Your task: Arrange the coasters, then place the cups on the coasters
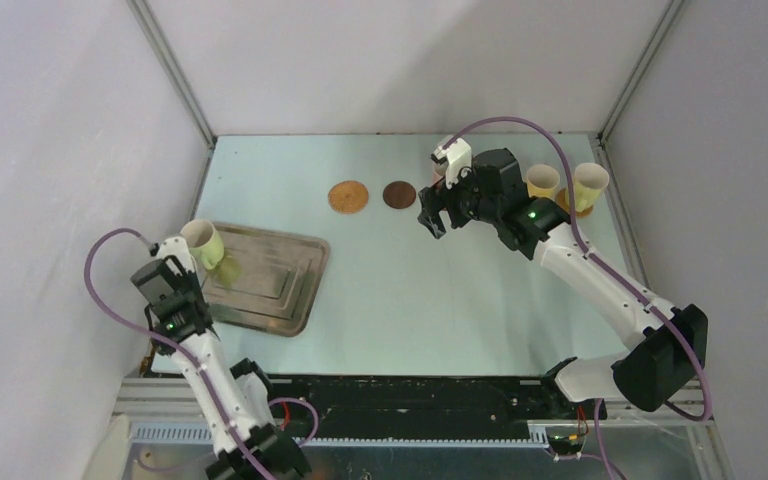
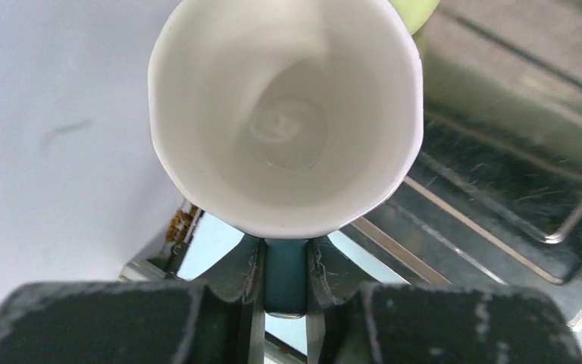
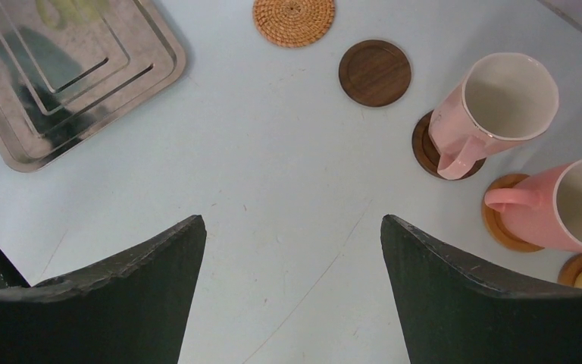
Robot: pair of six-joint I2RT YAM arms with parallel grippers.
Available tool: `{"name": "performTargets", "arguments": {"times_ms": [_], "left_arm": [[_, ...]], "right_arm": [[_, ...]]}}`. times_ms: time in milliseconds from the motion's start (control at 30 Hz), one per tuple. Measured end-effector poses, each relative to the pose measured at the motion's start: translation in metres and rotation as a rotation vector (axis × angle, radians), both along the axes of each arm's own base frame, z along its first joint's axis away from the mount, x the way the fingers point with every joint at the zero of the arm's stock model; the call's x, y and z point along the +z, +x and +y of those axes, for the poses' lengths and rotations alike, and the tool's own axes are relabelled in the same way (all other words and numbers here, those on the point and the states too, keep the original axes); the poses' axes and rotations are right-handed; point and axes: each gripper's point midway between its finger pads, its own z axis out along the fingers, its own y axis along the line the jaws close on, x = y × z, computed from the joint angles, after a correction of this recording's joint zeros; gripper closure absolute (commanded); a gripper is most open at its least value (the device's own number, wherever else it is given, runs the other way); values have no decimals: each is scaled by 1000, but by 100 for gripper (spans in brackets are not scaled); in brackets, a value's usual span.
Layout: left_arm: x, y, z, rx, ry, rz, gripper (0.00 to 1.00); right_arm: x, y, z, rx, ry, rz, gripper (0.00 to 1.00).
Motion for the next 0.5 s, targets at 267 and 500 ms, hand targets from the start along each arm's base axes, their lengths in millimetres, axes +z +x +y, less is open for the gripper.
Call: {"name": "performTargets", "arguments": {"times_ms": [267, 500], "left_arm": [[133, 31, -61, -286, 151, -203, 100], [145, 94, -132, -545, 230, -97, 100]], "right_arm": [[0, 6, -9, -28, -1, -1, 8], [5, 22, -37, -106, 33, 10, 8]]}}
